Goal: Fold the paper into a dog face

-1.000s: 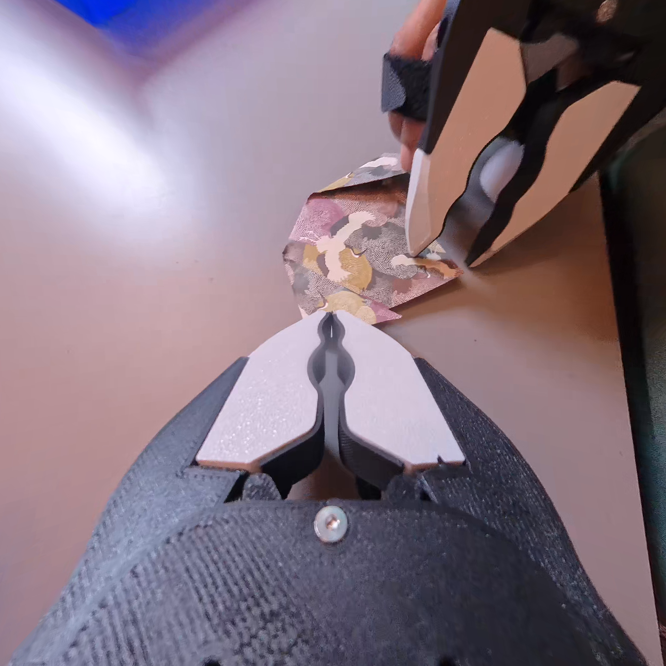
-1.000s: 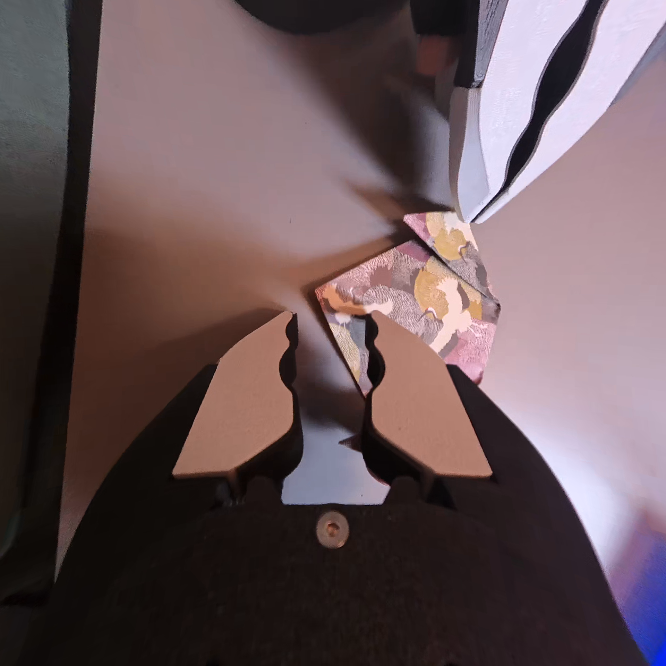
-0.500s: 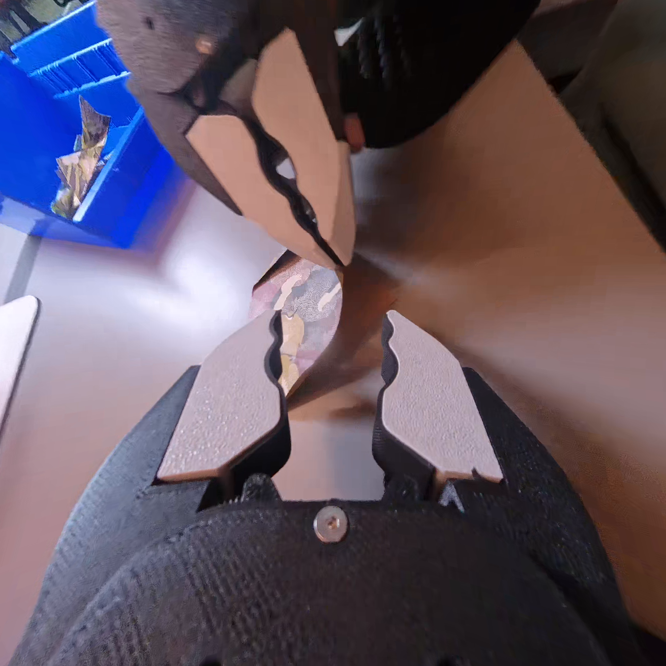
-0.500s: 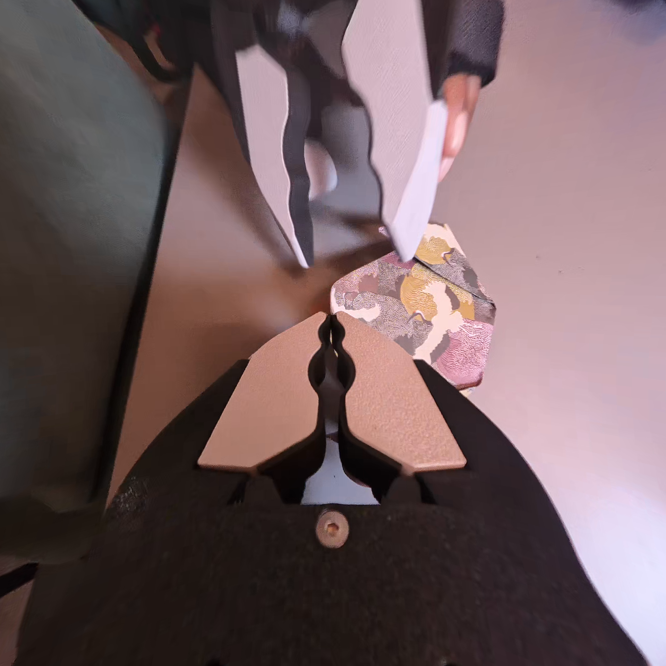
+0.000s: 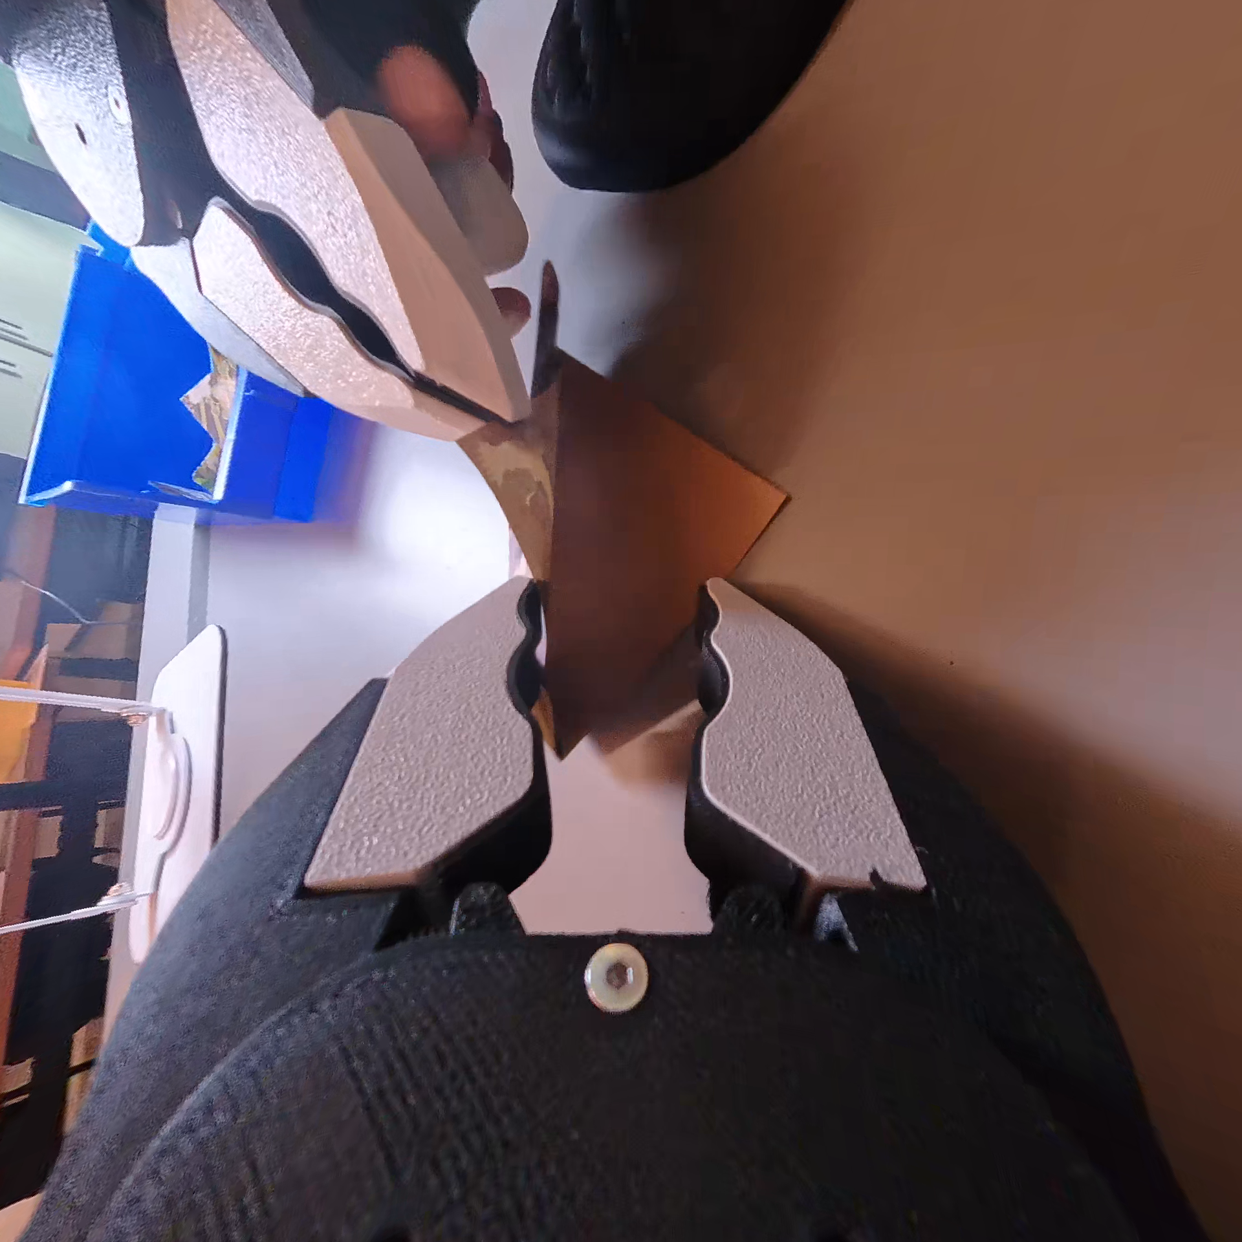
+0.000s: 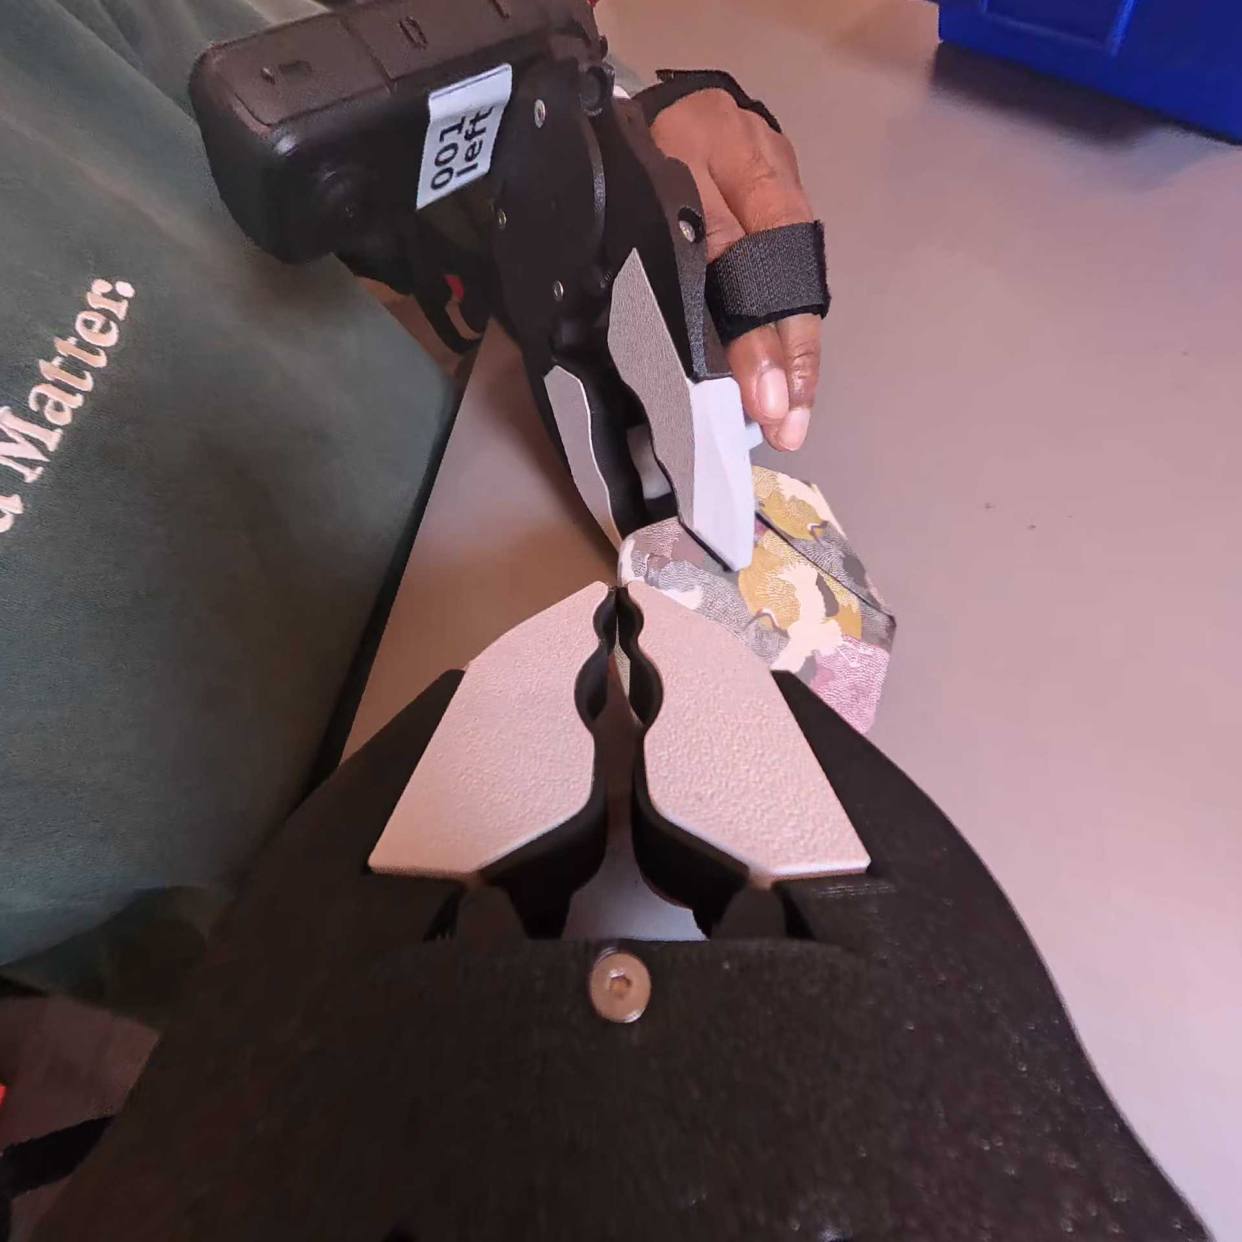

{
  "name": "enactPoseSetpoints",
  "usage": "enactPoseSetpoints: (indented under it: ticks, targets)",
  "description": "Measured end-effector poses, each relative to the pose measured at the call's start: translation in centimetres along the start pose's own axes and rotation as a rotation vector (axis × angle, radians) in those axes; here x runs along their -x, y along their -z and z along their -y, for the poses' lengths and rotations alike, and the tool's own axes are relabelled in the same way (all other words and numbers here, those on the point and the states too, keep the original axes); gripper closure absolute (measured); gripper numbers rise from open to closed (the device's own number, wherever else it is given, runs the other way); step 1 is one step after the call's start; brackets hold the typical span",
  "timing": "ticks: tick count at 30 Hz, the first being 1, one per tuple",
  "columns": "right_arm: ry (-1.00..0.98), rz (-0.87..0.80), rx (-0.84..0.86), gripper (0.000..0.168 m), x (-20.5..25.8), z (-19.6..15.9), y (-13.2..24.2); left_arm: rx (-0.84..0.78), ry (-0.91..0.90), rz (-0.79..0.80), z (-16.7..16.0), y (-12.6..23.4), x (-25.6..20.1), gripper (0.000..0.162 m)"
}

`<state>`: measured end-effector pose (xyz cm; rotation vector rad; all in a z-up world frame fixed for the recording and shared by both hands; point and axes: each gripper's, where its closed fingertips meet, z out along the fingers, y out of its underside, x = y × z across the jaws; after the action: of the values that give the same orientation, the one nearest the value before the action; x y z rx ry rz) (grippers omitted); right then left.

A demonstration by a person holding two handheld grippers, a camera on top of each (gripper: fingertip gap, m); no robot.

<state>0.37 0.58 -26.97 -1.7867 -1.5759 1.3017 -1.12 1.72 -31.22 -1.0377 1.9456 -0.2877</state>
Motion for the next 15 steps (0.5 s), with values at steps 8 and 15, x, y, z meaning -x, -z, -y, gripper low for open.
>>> enactPoseSetpoints:
  ticks: [8, 15]
  targets:
    - [-0.013, 0.014, -0.033, 0.168, -0.2, 0.3, 0.3, -0.052, 0.029, -0.064, 0.6, 0.8, -0.4, 0.103]
    - [-0.002, 0.012, -0.042, 0.168, -0.3, 0.5, 0.1, 0.016, -0.002, 0.006, -0.2, 0.2, 0.4, 0.152]
